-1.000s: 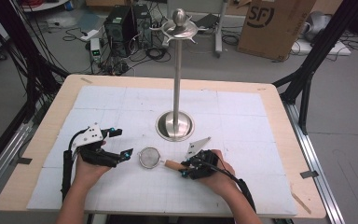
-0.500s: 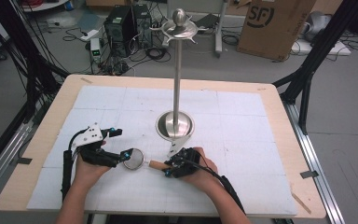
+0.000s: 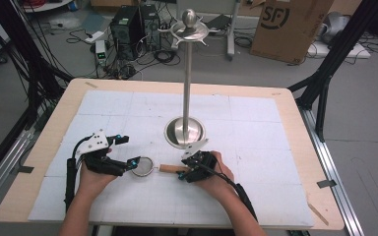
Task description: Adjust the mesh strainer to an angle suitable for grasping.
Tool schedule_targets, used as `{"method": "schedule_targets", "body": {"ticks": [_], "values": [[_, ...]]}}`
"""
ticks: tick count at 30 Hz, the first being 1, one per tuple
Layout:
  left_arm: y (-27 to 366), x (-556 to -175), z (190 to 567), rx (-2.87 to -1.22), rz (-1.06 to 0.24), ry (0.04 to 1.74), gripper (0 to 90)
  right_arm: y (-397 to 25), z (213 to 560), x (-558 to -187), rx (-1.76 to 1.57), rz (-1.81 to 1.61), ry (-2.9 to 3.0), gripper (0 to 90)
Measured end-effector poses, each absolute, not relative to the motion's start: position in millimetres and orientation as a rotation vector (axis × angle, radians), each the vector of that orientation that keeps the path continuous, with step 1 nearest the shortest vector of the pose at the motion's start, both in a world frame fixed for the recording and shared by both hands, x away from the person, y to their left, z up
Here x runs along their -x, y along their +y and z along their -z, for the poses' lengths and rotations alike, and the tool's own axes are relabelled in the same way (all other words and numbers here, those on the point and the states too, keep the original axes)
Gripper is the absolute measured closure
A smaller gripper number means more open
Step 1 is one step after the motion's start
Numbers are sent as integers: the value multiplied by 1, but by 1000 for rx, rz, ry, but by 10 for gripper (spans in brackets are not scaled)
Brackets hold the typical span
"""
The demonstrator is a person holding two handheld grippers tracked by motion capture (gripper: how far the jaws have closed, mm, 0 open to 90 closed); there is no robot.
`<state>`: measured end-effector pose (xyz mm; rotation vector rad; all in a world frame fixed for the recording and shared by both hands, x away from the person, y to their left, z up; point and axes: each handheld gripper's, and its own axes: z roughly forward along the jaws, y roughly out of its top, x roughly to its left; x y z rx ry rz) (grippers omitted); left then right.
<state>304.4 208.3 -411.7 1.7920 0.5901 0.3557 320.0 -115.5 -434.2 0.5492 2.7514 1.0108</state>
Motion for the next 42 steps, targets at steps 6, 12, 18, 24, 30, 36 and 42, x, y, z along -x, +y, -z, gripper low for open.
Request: {"method": "schedule_targets", "body": {"ticks": [6, 12, 18, 24, 30, 36, 42], "values": [[208, -305, 412, -1799, -357, 590, 134, -126, 434, -329, -647, -1001, 2694, 529], [207, -305, 414, -1807, -354, 590, 135, -139, 435, -341, -822, -1000, 2617, 528], [204, -306, 416, -1819, -351, 591, 135, -143, 438, -347, -879, -982, 2574, 526], [204, -306, 417, -1827, -348, 591, 138, -147, 436, -347, -916, -999, 2563, 512], [205, -306, 418, -1823, -340, 592, 139, -162, 422, -336, -894, -1051, 2525, 496], [204, -307, 419, -1826, -333, 595, 140, -186, 408, -319, -892, -1163, 2487, 462], [204, -307, 421, -1834, -331, 604, 140, -203, 401, -305, -885, -1214, 2460, 431]]}}
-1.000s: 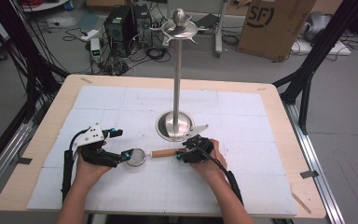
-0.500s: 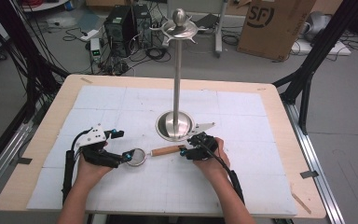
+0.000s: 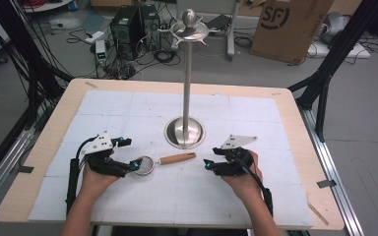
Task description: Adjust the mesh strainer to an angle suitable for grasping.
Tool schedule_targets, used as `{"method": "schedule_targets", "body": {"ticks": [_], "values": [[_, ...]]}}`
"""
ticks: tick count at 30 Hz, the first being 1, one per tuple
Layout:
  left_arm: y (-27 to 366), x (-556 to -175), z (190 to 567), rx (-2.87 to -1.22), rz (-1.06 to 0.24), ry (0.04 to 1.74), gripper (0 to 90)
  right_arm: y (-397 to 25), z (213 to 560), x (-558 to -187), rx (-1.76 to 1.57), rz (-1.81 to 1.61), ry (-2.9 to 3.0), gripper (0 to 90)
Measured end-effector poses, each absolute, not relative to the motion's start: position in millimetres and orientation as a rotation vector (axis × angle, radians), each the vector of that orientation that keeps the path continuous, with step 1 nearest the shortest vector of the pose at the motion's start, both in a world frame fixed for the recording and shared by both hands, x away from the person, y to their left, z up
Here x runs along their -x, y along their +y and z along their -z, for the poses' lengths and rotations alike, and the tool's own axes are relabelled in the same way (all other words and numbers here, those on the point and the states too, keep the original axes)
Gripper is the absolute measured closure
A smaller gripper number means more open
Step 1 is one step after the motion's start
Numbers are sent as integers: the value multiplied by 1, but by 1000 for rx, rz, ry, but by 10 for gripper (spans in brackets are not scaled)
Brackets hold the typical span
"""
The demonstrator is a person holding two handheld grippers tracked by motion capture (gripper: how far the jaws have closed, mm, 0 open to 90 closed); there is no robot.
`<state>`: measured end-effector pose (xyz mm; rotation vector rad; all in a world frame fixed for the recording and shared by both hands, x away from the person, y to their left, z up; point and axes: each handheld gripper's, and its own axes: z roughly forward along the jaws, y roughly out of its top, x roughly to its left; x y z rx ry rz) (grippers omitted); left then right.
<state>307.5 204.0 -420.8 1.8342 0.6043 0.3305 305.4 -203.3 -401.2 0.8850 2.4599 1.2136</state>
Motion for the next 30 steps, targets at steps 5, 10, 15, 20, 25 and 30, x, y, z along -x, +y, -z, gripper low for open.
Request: {"method": "schedule_targets", "body": {"ticks": [5, 10, 15, 20, 25, 30], "values": [[204, -308, 422, -1836, -329, 605, 141, -225, 403, -298, -909, -1286, 2409, 390], [202, -308, 424, -1849, -323, 606, 140, -240, 408, -295, -952, -1304, 2388, 360], [201, -309, 425, -1849, -316, 610, 141, -247, 405, -292, -947, -1345, 2345, 354], [202, -309, 425, -1850, -311, 610, 141, -248, 405, -294, -949, -1354, 2332, 341], [201, -310, 427, -1853, -312, 611, 141, -249, 404, -295, -941, -1381, 2318, 331], [201, -310, 427, -1847, -308, 609, 141, -254, 401, -296, -968, -1396, 2323, 306]]}}
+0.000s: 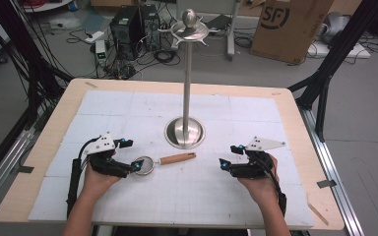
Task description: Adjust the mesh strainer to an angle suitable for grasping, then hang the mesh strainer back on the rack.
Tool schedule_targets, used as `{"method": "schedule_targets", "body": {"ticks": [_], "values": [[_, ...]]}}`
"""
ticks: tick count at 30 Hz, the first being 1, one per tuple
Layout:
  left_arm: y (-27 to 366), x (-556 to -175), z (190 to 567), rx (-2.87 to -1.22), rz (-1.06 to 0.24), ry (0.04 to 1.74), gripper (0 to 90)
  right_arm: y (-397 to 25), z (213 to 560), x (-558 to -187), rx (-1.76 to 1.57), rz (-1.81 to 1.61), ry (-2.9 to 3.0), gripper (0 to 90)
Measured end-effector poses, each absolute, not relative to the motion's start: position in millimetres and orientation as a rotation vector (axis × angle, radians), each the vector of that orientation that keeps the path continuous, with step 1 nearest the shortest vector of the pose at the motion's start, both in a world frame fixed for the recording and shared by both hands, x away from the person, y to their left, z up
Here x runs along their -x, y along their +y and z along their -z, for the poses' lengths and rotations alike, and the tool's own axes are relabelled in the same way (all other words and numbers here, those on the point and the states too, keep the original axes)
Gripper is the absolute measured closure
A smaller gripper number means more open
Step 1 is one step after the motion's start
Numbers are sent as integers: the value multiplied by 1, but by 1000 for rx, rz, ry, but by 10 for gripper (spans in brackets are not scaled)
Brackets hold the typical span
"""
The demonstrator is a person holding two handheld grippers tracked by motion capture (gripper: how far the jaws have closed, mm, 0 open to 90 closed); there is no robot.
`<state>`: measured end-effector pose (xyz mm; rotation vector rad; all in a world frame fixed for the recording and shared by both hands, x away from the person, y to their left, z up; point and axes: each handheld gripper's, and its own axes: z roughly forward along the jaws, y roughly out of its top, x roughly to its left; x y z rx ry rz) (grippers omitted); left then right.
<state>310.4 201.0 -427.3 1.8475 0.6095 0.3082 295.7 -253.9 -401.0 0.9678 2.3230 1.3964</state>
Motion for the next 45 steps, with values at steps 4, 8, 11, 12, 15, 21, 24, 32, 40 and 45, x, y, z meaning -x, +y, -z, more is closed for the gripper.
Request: {"method": "schedule_targets", "body": {"ticks": [4, 8, 11, 12, 15, 21, 24, 32, 40, 45], "values": [[201, -310, 427, -1841, -310, 612, 141, -258, 401, -296, -969, -1396, 2339, 323], [202, -310, 426, -1834, -318, 612, 141, -262, 402, -294, -928, -1386, 2367, 361], [203, -311, 425, -1827, -318, 608, 141, -263, 402, -292, -911, -1389, 2364, 372], [203, -311, 425, -1823, -318, 609, 141, -263, 402, -292, -911, -1389, 2364, 372], [202, -310, 422, -1822, -325, 601, 141, -264, 403, -292, -904, -1387, 2369, 368], [202, -309, 421, -1821, -327, 597, 141, -264, 405, -292, -904, -1382, 2367, 329], [201, -309, 421, -1824, -329, 596, 141, -264, 405, -291, -900, -1367, 2359, 274], [199, -308, 419, -1818, -330, 582, 141, -269, 403, -291, -931, -1336, 2333, 211], [194, -307, 416, -1830, -330, 565, 143, -272, 403, -293, -958, -1329, 2321, 211], [189, -307, 419, -1851, -313, 559, 146, -275, 403, -294, -973, -1333, 2313, 211]]}}
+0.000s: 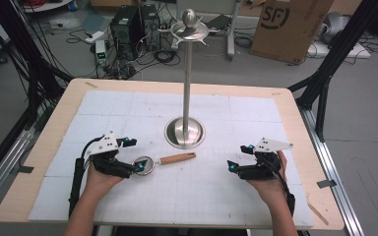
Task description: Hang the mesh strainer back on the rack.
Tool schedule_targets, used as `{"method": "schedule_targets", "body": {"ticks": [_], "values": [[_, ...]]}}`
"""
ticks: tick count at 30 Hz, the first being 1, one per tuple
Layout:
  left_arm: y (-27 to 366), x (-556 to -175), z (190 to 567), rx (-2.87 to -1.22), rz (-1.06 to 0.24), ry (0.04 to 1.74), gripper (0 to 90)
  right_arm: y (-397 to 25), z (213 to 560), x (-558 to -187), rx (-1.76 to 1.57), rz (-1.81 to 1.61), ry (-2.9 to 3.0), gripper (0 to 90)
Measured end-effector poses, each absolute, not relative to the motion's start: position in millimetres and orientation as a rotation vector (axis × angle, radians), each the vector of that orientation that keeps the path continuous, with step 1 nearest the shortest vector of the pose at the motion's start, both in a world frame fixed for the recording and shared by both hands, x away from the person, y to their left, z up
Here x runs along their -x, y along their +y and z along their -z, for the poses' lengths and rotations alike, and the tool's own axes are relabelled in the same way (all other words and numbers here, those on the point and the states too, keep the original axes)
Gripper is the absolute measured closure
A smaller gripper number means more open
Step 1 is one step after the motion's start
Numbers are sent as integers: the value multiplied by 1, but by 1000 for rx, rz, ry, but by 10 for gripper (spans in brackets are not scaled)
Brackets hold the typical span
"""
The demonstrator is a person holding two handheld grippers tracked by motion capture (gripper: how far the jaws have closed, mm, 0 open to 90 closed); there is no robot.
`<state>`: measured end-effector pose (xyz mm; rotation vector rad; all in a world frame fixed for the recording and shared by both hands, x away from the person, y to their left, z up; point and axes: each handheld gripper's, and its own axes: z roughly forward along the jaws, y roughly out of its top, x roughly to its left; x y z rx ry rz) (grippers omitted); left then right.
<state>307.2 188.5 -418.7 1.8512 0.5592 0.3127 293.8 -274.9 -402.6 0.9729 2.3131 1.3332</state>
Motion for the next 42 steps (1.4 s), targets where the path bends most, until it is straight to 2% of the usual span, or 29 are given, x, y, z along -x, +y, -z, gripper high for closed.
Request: {"method": "schedule_targets", "body": {"ticks": [12, 17, 24, 36, 39, 42], "values": [[170, -315, 423, -1929, -281, 563, 164, -276, 404, -296, -999, -1343, 2323, 211], [162, -321, 416, -1976, -266, 552, 200, -276, 403, -295, -992, -1340, 2325, 211], [141, -331, 409, -2105, -231, 521, 231, -275, 402, -294, -985, -1332, 2324, 211], [118, -343, 419, -2322, -171, 535, 352, -274, 399, -293, -974, -1338, 2325, 212], [114, -345, 419, -2334, -158, 541, 378, -274, 399, -292, -976, -1335, 2327, 213], [111, -348, 419, -2379, -142, 528, 432, -274, 399, -292, -970, -1332, 2326, 213]]}}
